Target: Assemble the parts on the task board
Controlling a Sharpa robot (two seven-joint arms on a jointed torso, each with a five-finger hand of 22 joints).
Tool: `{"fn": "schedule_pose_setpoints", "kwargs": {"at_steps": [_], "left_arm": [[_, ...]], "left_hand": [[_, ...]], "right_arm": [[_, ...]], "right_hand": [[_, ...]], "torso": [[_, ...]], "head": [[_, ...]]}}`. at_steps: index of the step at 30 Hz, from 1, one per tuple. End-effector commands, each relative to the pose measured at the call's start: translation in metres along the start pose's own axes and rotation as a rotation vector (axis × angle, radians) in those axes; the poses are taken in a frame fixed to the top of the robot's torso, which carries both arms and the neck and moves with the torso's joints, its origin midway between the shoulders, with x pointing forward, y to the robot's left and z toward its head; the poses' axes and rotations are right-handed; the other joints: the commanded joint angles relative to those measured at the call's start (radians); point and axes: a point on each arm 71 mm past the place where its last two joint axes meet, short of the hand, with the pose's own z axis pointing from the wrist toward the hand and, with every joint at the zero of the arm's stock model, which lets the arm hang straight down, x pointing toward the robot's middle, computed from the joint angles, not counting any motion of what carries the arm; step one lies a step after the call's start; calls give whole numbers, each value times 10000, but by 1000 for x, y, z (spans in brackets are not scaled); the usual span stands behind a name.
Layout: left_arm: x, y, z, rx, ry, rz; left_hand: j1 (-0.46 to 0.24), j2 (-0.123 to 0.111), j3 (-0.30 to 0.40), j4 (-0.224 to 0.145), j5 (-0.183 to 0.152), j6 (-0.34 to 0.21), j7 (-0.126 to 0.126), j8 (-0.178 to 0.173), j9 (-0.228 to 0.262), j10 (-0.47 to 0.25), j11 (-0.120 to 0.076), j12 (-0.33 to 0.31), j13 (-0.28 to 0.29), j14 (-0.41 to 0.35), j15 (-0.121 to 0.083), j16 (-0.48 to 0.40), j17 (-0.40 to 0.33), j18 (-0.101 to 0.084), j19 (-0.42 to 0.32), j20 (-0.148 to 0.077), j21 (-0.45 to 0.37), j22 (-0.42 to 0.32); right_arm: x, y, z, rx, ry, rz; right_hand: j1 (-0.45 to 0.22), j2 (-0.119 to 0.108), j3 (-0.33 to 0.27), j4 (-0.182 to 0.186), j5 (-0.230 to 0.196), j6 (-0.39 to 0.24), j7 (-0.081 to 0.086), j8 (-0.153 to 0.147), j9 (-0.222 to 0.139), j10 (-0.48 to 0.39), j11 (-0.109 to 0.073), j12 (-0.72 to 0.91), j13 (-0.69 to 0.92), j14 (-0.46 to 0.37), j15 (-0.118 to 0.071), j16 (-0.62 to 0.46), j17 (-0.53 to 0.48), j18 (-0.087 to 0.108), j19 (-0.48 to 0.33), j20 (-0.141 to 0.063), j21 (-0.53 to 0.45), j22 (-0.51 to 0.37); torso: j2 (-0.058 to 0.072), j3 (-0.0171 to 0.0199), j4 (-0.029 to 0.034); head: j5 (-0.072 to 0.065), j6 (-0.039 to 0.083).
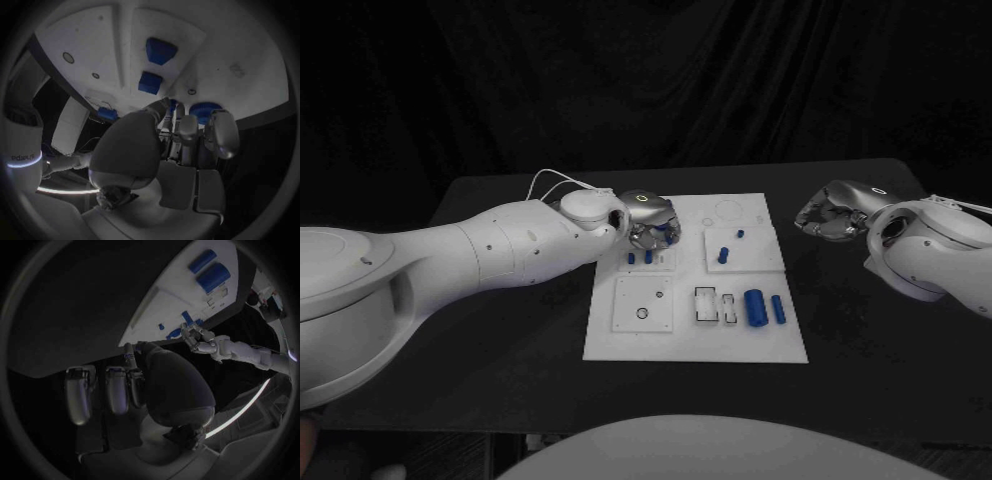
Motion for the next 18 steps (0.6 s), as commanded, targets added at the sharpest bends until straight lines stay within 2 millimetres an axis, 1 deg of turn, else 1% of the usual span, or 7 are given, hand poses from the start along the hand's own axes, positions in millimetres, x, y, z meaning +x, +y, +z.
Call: {"fn": "schedule_pose_setpoints", "kwargs": {"at_steps": [1,2,4,7,10,15,18], "left_arm": [[-1,-4,1,279,-191,19],[-1,-5,1,301,-221,24],[-1,-5,1,335,-284,37],[-2,-5,1,379,-425,66],[-3,-4,-1,377,-654,116],[-4,0,-8,309,-1073,186],[-7,3,-14,248,-1236,202]], "left_hand": [[-26,76,83,-18,27,146,55,24,-15,227,-124,-154,-146,2,-113,21,-40,-89,22,-46,21,1645],[-23,87,119,-27,34,228,75,42,-15,378,-182,-224,-225,6,-151,23,-40,-91,27,-53,31,1647],[-15,115,163,-39,44,357,82,76,-8,578,-231,-319,-327,20,-185,34,-30,-94,30,-60,37,1649],[34,186,236,-94,80,633,113,153,21,1007,-267,-478,-513,43,-206,51,-22,-106,57,-70,87,1664],[70,218,267,-166,101,829,151,171,28,1410,-268,-691,-734,79,-203,68,-15,-122,102,-79,168,1685],[119,180,279,-272,152,923,205,116,-1,1753,-221,-943,-974,165,-196,95,24,-153,198,-93,328,1728],[154,148,307,-327,193,913,233,67,-28,1836,-196,-1069,-1083,167,-190,64,-39,-159,222,-103,362,1736]], "right_arm": [[1,0,0,68,59,-39],[1,0,0,68,61,-39],[1,0,0,71,64,-39],[1,0,-1,80,66,-38],[1,-1,-1,86,62,-34],[0,-2,-2,115,46,-25],[0,-4,-3,163,42,-26]], "right_hand": [[54,-20,51,9,49,26,23,-41,-5,1023,47,63,2635,934,20,-33,2265,-38,970,-13,-24,2577],[54,-20,51,9,49,26,23,-41,-5,1023,47,63,2635,934,20,-33,2265,-38,970,-13,-24,2577],[59,-10,61,3,50,38,20,-34,-2,1023,48,63,2635,933,20,-37,2261,-36,966,-13,-31,2575],[59,-10,61,3,50,38,20,-34,-2,1023,48,63,2635,933,20,-37,2261,-36,966,-13,-31,2575],[59,-10,61,3,50,38,20,-34,-2,1023,48,63,2635,933,20,-37,2261,-36,966,-13,-31,2575],[59,-10,61,3,50,38,20,-34,-2,1023,48,63,2635,933,20,-37,2261,-36,966,-13,-31,2575],[59,-10,61,3,50,38,20,-34,-2,1023,48,63,2635,933,20,-37,2261,-36,966,-13,-31,2575]], "torso": [[5,-6,-4],[4,-5,0],[3,-3,-2],[10,-2,-8],[10,-7,-2],[11,-7,-12],[9,-6,-10]], "head": [[7,-1],[2,-1],[7,-1],[15,-1],[26,-1],[16,-1],[6,-1]]}}
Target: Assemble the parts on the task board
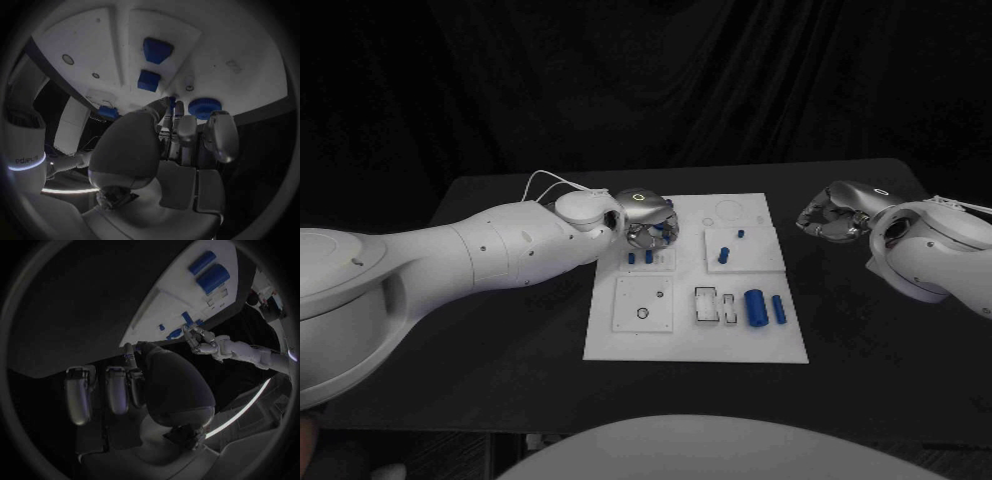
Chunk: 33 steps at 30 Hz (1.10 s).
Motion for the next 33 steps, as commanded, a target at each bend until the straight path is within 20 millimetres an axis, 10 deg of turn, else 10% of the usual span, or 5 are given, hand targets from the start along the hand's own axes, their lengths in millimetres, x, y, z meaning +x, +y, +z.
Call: {"fn": "schedule_pose_setpoints", "kwargs": {"at_steps": [1,13,33], "left_arm": [[-9,0,-7,127,-703,131],[-33,13,-31,-123,-541,190],[-7,15,-34,-472,223,-152]], "left_hand": [[89,3,26,-96,37,60,37,-59,-44,107,4,-157,-121,39,-10,-4,-105,-152,49,-17,27,1728],[23,-107,13,-108,-82,-9,27,-166,-119,301,23,-479,-404,-20,5,-126,-289,-132,-15,-24,-85,1694],[-3,-124,18,-110,-114,41,84,-127,-139,379,84,-633,-525,-68,35,-182,-371,-123,-55,-20,-143,1681]], "right_arm": [[0,-3,-1,142,25,-33],[0,-4,0,206,59,-65],[1,-4,0,166,96,-81]], "right_hand": [[60,-10,61,2,51,38,20,-34,-2,1023,48,63,2635,933,20,-36,2261,-36,966,-12,-31,2576],[63,-10,66,-5,49,42,21,-33,-1,1023,47,63,2635,931,20,-42,2253,-34,961,-12,-39,2573],[58,-15,68,-7,44,35,24,-36,-2,1023,46,63,2635,931,19,-43,2252,-33,961,-12,-39,2573]], "torso": [[2,0,0],[-17,0,17],[-68,30,109]], "head": [[-19,-1],[51,-1],[-30,-1]]}}
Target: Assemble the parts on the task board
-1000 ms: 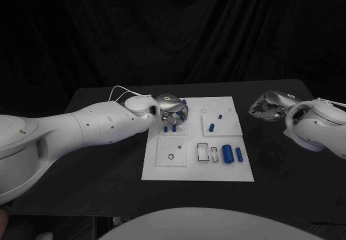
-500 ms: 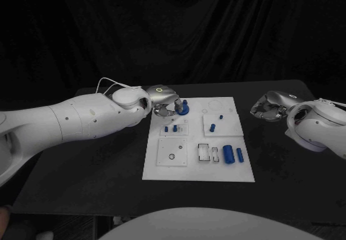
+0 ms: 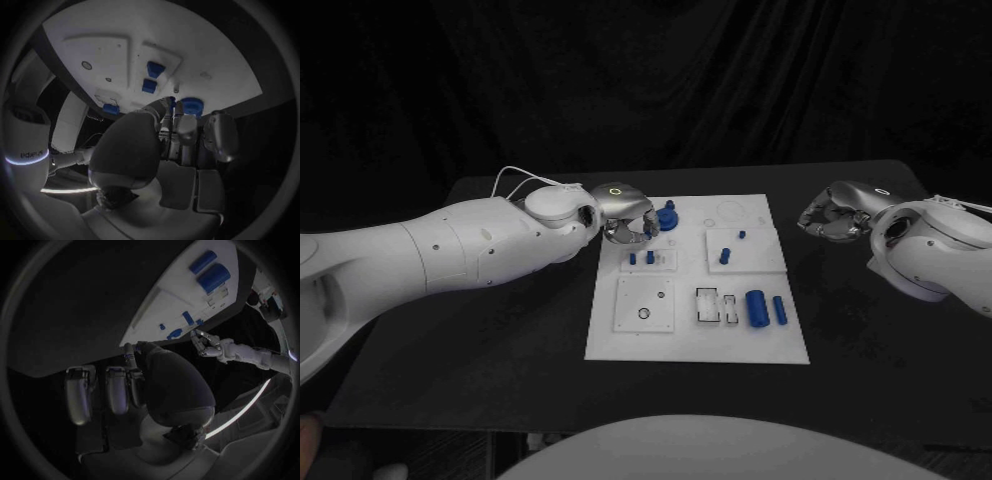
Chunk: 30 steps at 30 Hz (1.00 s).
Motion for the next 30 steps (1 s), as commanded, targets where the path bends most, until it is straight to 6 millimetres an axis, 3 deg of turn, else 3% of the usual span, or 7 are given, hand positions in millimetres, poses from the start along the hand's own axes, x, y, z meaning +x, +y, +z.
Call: {"fn": "schedule_pose_setpoints", "kwargs": {"at_steps": [1,30], "left_arm": [[4,0,0,-83,180,-84],[10,1,0,-317,-18,-99]], "left_hand": [[-2,-123,-8,-31,-25,13,55,29,-8,76,33,-60,-21,-68,34,-66,-19,-123,-55,-20,-41,1676],[53,-134,34,-95,23,78,93,43,-18,44,78,-210,-115,-91,68,-95,-52,-119,-76,-18,-67,1672]], "right_arm": [[1,-1,0,84,56,-44],[1,-1,-1,86,48,-38]], "right_hand": [[58,-15,69,-8,44,35,24,-36,-2,1023,46,63,2635,931,19,-43,2252,-34,961,-12,-39,2567],[58,-15,69,-8,44,35,24,-36,-2,1023,46,63,2635,931,19,-43,2252,-34,961,-12,-39,2567]], "torso": [[-15,6,18],[-17,9,14]], "head": [[11,-1],[1,-1]]}}
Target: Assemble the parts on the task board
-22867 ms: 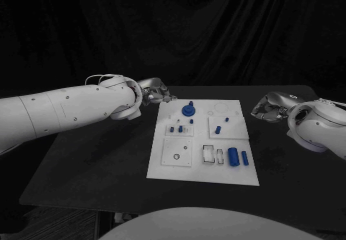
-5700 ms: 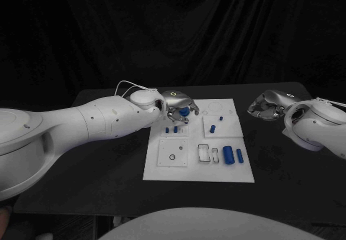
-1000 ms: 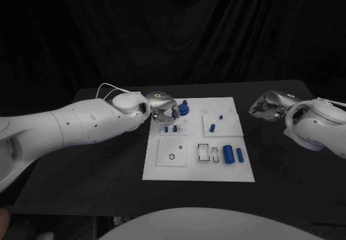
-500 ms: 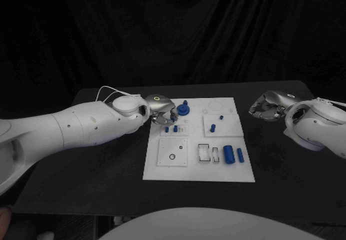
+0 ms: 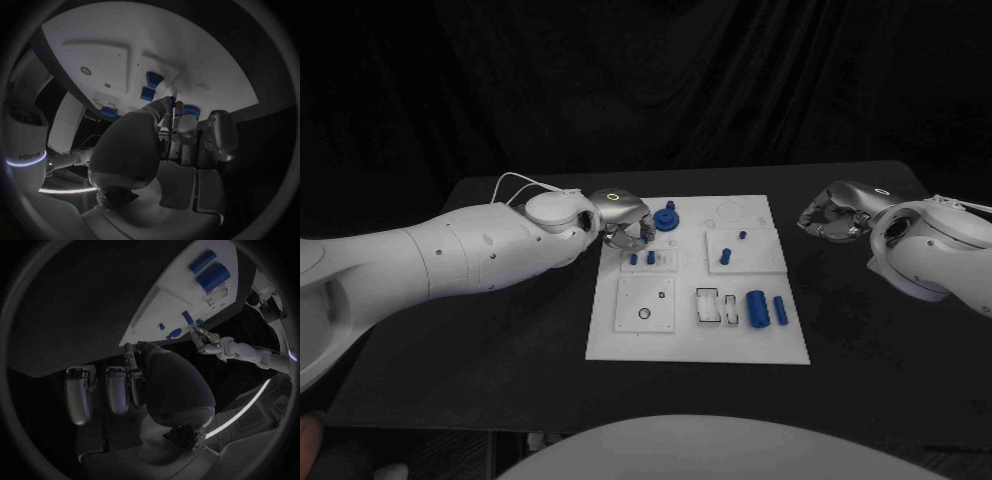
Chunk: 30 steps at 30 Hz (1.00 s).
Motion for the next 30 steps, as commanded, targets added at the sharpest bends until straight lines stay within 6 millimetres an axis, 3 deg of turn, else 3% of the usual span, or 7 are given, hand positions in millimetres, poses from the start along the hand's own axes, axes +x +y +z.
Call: {"fn": "schedule_pose_setpoints", "kwargs": {"at_steps": [1,30], "left_arm": [[0,-1,1,-23,-275,19],[-3,-3,3,20,-629,90]], "left_hand": [[77,-41,4,-69,38,49,56,56,-4,22,47,-59,-15,-56,34,-51,17,-117,-47,19,-33,1670],[143,-95,16,-174,142,115,83,53,-22,257,73,-31,-18,-13,59,-35,42,-124,-22,13,11,1683]], "right_arm": [[1,-1,-1,79,34,-32],[1,-2,-1,90,57,-38]], "right_hand": [[58,-15,69,-8,45,35,24,-36,-2,1023,46,63,2635,931,19,-43,2252,-33,961,-12,-39,2571],[54,-15,78,-14,42,22,27,-43,-5,1023,50,63,2635,929,21,-48,2246,-31,956,-12,-48,2568]], "torso": [[2,0,-3],[1,-1,-3]], "head": [[-5,-1],[18,-1]]}}
